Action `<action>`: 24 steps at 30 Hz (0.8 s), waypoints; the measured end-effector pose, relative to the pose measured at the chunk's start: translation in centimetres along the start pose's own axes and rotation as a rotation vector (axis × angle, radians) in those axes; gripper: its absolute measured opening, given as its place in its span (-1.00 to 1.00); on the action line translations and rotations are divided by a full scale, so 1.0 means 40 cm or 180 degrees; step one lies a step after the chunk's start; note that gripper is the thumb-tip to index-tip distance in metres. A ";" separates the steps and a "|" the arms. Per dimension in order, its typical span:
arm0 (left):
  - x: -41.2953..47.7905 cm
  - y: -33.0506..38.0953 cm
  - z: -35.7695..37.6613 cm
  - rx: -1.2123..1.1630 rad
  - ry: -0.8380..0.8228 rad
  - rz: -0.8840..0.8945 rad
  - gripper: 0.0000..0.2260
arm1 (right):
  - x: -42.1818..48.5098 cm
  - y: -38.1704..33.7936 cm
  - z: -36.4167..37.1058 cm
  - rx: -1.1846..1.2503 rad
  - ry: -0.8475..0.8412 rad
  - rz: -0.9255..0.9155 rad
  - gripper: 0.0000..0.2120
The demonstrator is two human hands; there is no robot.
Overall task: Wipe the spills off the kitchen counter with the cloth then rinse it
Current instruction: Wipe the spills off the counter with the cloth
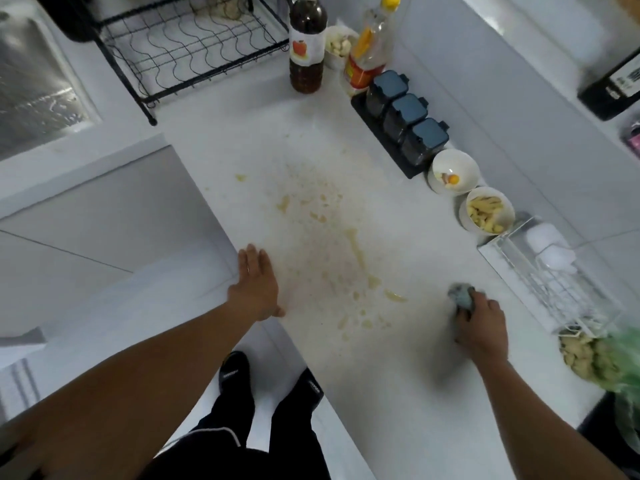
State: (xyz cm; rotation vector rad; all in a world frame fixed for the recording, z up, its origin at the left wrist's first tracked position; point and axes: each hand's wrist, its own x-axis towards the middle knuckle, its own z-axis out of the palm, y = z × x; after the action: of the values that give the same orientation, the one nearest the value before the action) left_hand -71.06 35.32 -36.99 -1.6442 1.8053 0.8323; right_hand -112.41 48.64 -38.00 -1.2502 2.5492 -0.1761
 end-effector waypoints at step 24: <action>-0.007 0.036 -0.012 0.0218 0.0091 -0.0324 0.27 | 0.091 -0.040 0.066 0.0273 0.0132 -0.0932 -0.58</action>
State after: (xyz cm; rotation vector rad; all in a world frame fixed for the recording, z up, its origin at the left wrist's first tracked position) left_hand -72.48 35.23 -36.35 -1.6964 1.7341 0.6982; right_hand -112.50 44.84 -40.87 -1.5946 2.3518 -0.3730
